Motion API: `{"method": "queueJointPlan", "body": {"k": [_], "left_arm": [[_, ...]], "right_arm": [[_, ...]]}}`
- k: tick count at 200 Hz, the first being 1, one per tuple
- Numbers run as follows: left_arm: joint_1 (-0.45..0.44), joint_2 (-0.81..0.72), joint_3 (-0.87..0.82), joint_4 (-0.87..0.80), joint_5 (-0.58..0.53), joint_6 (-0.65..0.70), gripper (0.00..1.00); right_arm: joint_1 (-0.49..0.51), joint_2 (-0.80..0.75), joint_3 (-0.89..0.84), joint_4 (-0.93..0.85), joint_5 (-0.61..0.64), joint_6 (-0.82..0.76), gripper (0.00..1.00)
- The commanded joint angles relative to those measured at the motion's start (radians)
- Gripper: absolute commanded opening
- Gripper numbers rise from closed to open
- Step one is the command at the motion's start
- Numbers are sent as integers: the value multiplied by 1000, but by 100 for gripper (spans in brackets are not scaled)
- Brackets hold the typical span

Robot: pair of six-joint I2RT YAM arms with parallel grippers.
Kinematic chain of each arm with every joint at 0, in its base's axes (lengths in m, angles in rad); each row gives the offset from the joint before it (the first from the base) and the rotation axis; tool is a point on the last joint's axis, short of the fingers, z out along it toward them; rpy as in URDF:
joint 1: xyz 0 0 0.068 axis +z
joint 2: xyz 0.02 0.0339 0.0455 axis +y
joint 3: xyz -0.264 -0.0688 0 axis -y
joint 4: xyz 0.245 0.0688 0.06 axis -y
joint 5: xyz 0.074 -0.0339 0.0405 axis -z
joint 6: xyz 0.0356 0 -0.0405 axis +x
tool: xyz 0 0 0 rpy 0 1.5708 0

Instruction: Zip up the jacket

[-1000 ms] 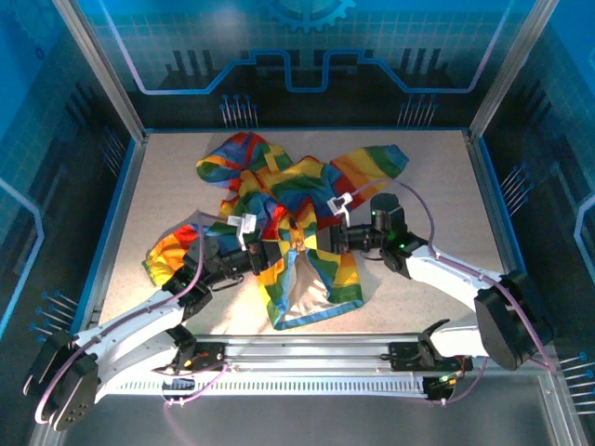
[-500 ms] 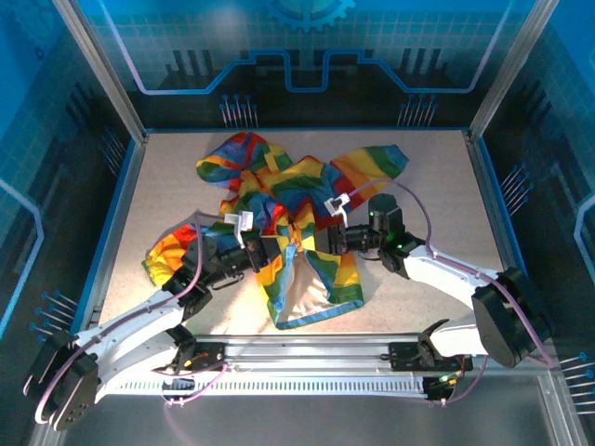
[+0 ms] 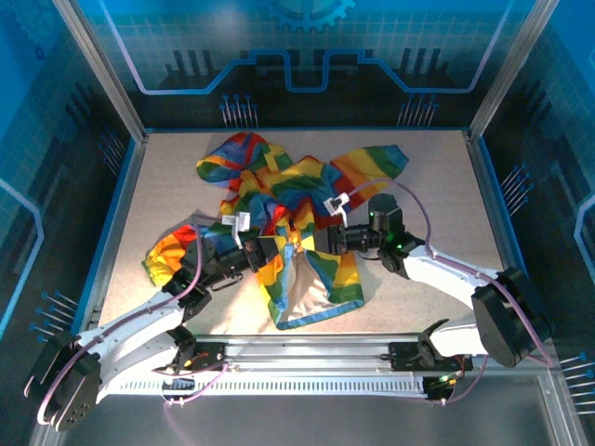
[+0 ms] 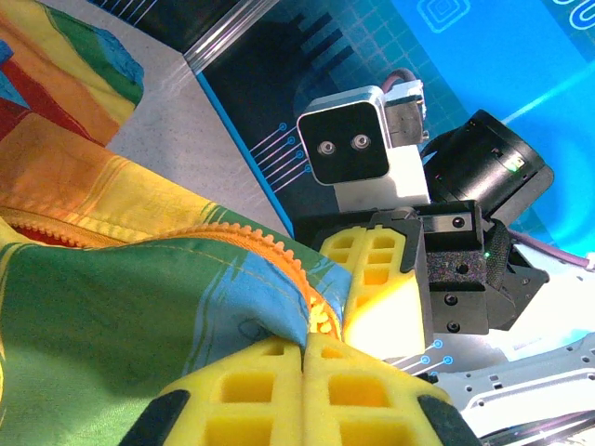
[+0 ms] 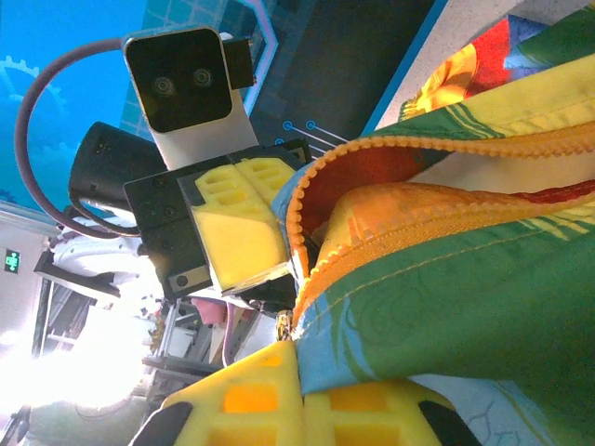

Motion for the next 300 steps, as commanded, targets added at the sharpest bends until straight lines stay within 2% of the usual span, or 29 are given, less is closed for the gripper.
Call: {"method": "queueJointPlan", "body": {"k": [1,80,143,300], "left_arm": [[9,0,-8,69,23,-13,0],[9,29,-9,128,48,-64,0],[7,30,-7,111,60,-73,0],[8,24,-23,128,-14,-140,0]], "right_arm": [[3,8,12,67,-34,21,0],[8,17,12,67,-28,17,0],[13,28,23,88,-27,25,0],[22,33,5,138,-34,42,0]]}}
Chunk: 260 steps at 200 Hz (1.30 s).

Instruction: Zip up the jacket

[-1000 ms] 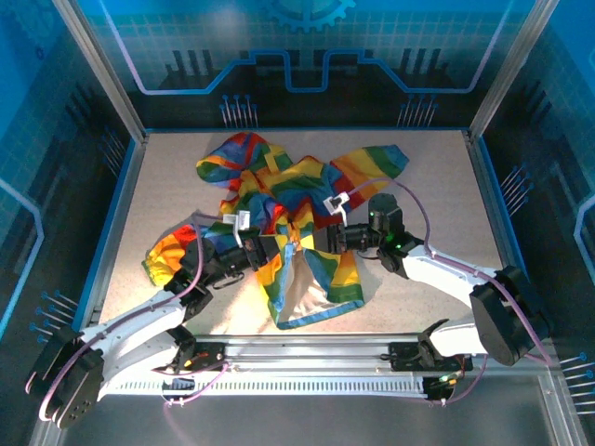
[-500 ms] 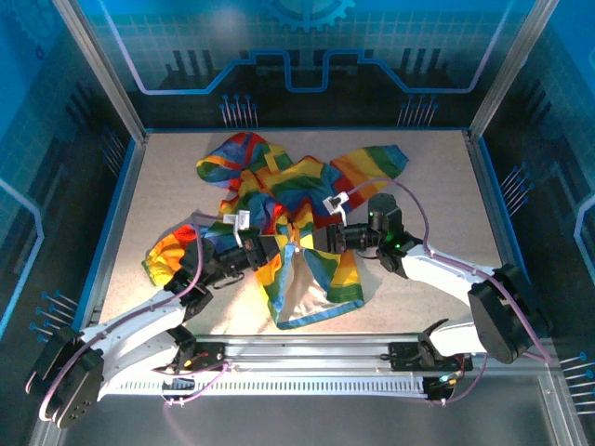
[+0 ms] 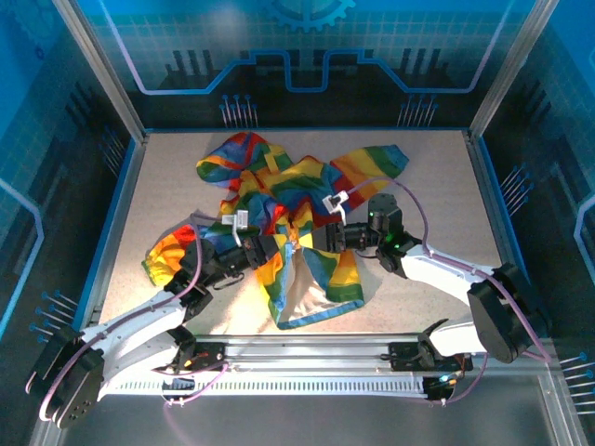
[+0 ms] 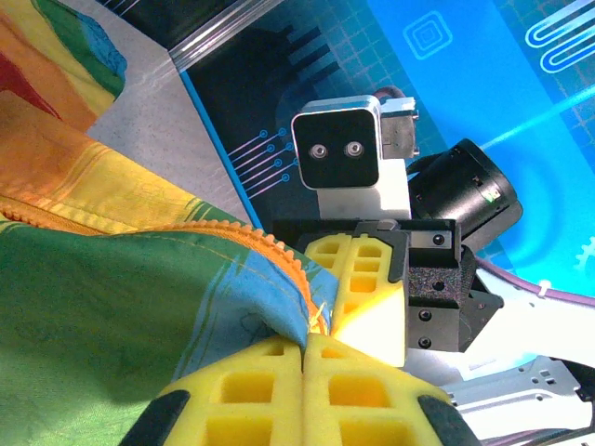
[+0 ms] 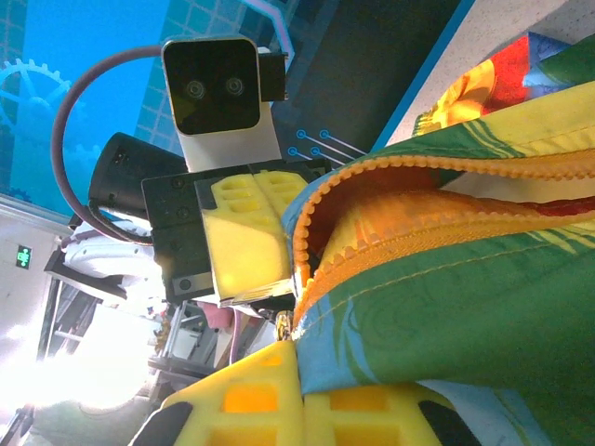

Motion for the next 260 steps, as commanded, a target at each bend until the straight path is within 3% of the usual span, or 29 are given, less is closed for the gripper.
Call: {"method": "queueJointPlan", "body": {"k": [1,165,260], "left_arm": [[7,-4,-13,49,-17,-11,0],[5,10,-9,29,45,-35,0],[2,-40,23,-183,69,5,0]], "right_arm": [[15,4,5,46,-31,4,0],[15,11,12,20,64,-15,0],[24,-24,38,-140,116,-130,0]]}}
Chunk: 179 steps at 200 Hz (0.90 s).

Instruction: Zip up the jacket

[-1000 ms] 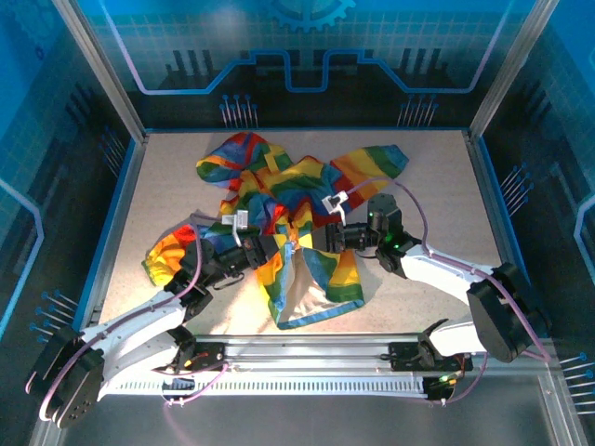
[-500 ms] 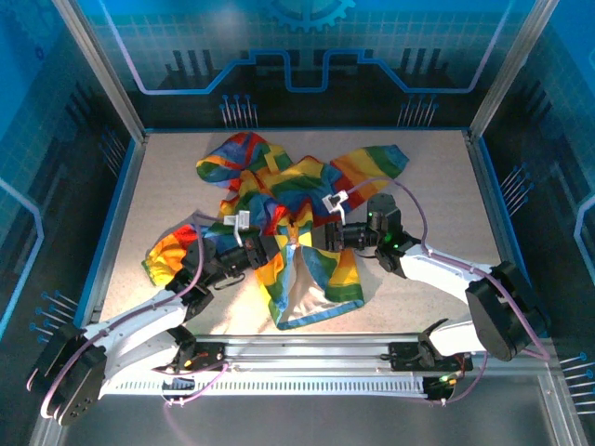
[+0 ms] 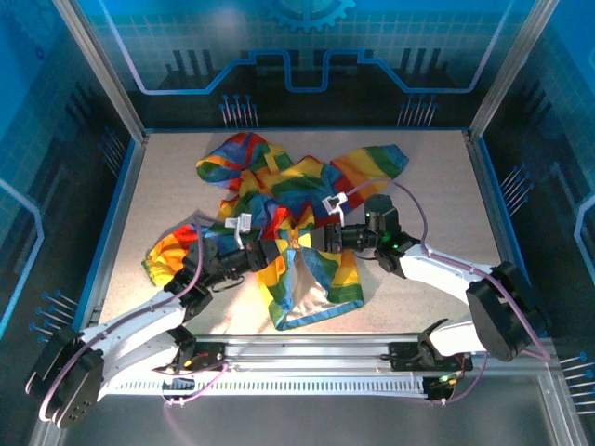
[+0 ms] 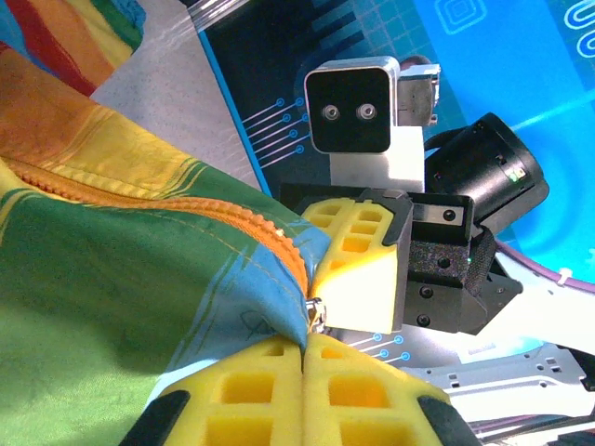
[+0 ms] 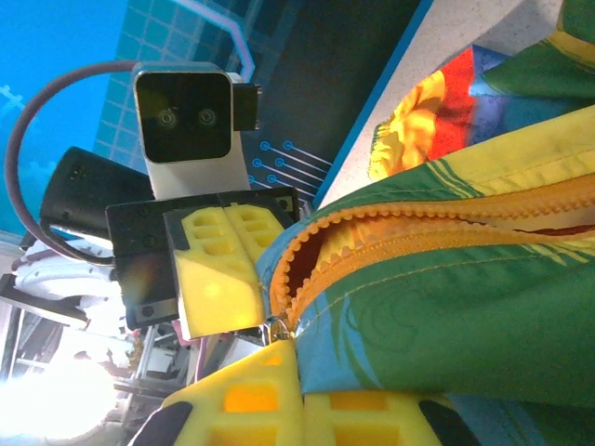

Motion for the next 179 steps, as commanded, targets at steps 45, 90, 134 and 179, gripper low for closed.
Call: {"method": "queueJointPlan", "body": {"k": [45,90,134,179], "left_arm": [[-7,-35,21,-125,29,32,0],[-8,-61,2,-79,-27,2,0],[1,-127,8,-79,-76,-1,0],[2,-132,15,-66,-77,4,0]], "right_arm": [[19,-27,33,-47,51,-58,0],[25,-7,12,42,21,-15,0],[25,1,-6,103,-9,19,0],[26,8,-10,142,-21,38,0]]}}
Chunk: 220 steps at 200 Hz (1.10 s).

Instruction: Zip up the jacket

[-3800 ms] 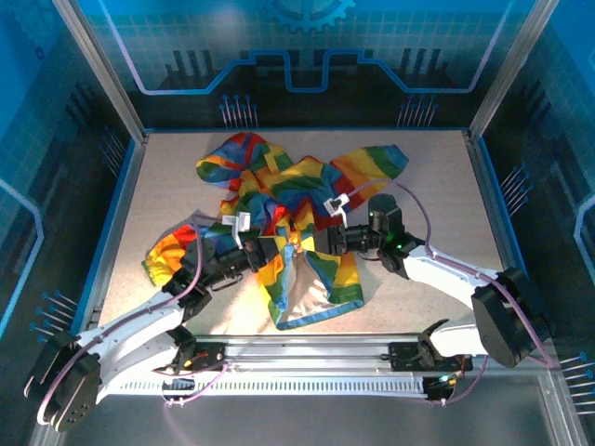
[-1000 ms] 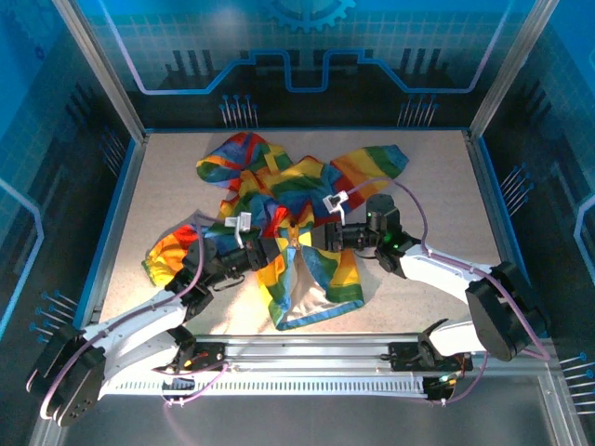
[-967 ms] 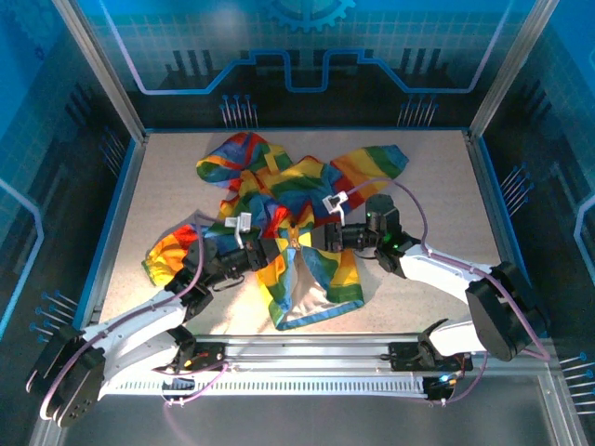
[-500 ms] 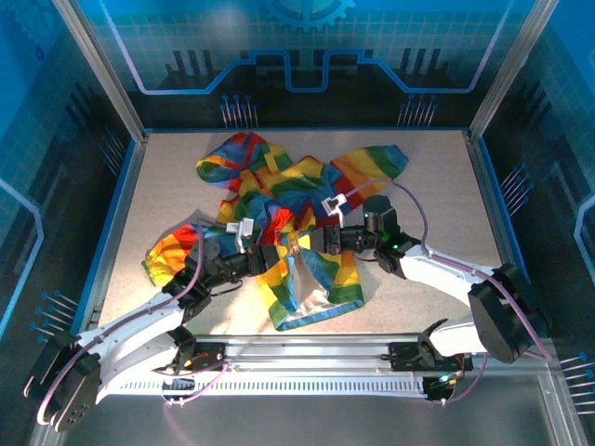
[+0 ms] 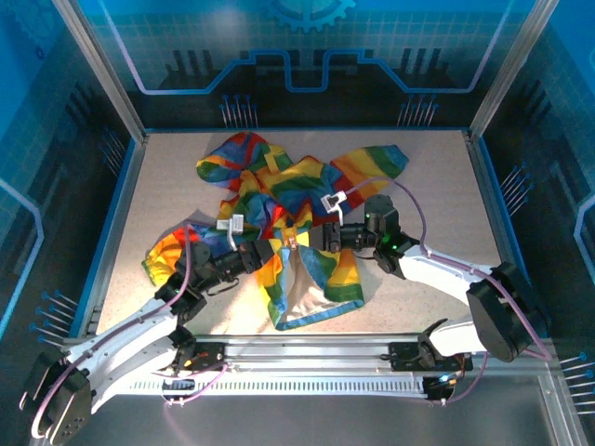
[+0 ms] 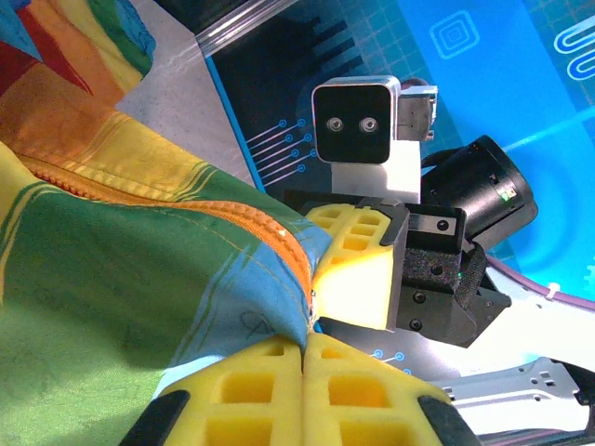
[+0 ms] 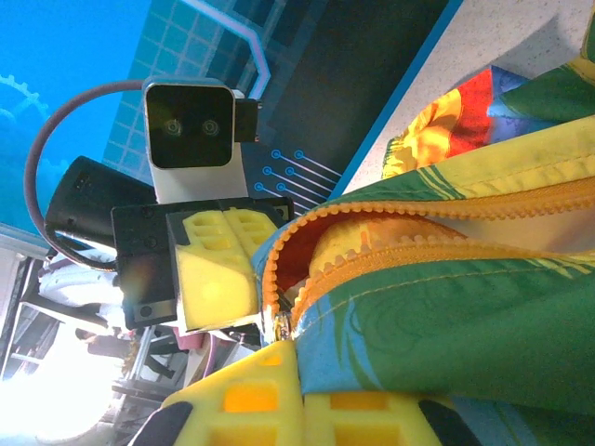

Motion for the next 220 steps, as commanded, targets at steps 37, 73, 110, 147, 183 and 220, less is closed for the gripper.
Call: {"method": "queueJointPlan", "body": {"k": [37,73,110,147,183,220], "left_arm": [[5,7,11,76,-16,10,0],[5,22,17,98,-18,18,0],[6,23,18,86,-31,32,0],[8,18,18,89,-44,32,0],[9,17,18,90,-54,27,0],[9,20,18,89,-55,27,0]], "right_arm": [[17,16,-10,85,-43,27,0],[19,15,-10,84,-47,29,0],[21,15,-7,84,-50,29,0],[20,17,-10,81,-51,26,0],[21,20,-6,85,-52,28,0],[21,27,-9,98,-52,35,0]]}}
